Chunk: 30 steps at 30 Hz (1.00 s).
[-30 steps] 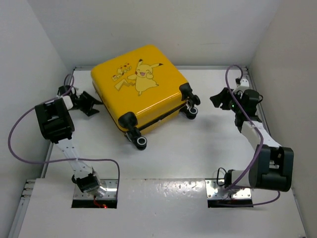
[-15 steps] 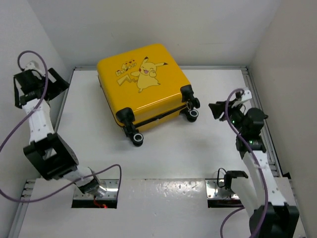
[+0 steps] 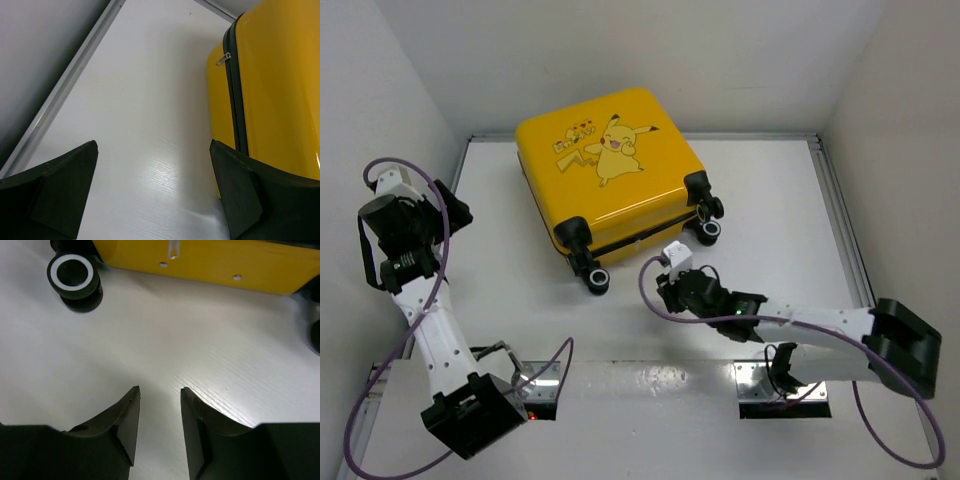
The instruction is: Pack the luggage
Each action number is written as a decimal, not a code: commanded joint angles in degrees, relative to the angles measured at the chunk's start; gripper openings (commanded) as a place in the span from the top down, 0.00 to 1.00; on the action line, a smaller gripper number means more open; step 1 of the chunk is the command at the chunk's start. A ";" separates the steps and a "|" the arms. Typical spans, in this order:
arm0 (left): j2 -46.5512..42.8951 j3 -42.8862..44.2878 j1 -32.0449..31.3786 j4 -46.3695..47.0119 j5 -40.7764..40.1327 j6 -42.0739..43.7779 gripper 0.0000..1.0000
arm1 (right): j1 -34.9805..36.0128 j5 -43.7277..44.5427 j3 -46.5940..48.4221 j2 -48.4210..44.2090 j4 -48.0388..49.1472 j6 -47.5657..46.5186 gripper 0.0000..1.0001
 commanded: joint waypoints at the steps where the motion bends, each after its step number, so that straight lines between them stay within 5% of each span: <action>1: 0.75 -1.59 1.37 1.23 -0.46 0.17 0.00 | 3.75 12.05 8.05 7.69 2.85 4.35 0.63; 11: 0.66 -2.74 4.19 2.54 1.22 1.13 0.00 | 4.37 15.83 27.14 25.89 -3.76 12.09 0.75; 15: 1.18 -3.45 5.42 3.77 2.36 1.14 0.00 | 3.32 18.29 30.73 30.20 -5.60 16.91 0.51; 30: 4.88 -5.03 7.53 5.88 4.03 0.08 0.00 | -5.47 22.24 36.37 36.89 -1.82 16.32 0.49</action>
